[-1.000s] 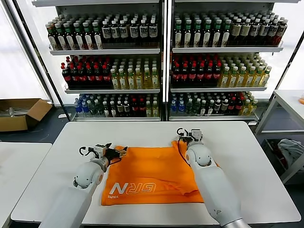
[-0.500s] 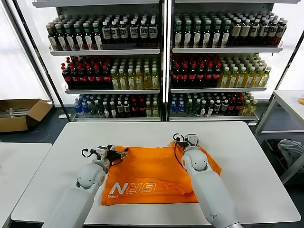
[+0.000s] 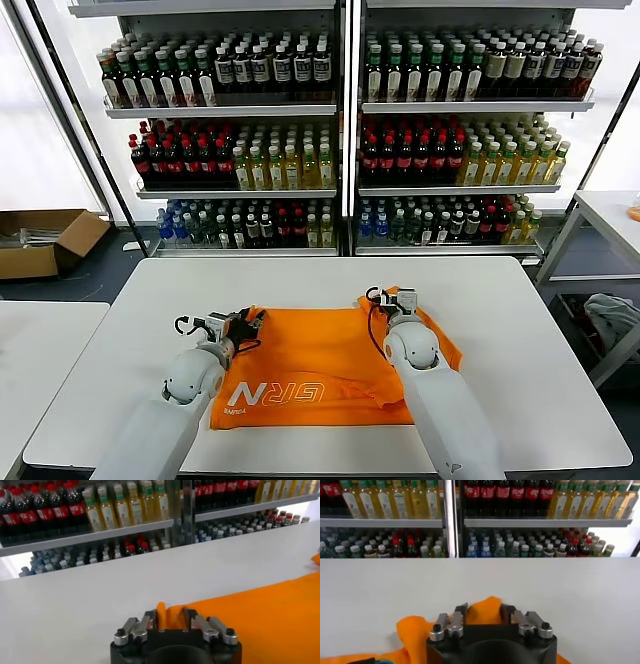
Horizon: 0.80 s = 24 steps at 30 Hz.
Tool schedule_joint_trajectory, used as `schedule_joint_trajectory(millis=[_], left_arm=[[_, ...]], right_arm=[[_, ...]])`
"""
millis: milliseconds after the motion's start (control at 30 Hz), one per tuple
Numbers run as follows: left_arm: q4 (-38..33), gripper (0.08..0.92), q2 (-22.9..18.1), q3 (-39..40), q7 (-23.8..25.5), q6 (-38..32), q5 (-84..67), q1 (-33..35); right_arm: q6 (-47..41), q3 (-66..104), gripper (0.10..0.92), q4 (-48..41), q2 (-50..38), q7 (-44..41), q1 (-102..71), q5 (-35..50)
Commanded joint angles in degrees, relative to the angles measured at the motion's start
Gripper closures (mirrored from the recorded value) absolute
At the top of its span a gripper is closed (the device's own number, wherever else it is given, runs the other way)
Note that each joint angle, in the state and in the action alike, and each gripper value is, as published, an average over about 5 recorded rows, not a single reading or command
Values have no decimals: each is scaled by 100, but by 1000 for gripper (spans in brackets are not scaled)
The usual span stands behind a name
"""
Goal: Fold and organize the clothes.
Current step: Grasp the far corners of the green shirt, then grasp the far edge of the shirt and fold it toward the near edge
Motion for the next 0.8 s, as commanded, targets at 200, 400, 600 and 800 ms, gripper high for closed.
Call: schedule_joint_trajectory(millis=[200, 400, 600, 800], left_arm=[[-34, 885, -34, -11, 9, 22, -8, 70], [-192, 915, -107, -110, -22, -37, -62, 119], [-592, 915, -113, -233, -120, -265, -65, 211], [-1061, 915, -26, -439, -107, -421, 58, 459]], right_arm=[[-20, -13, 868, 229, -33, 35, -114, 16], [-16, 104, 919, 462, -40, 120, -154, 111], [-13, 262, 919, 1142, -91, 161, -253, 175], [-5, 448, 919, 1829, -80, 103, -425, 36]])
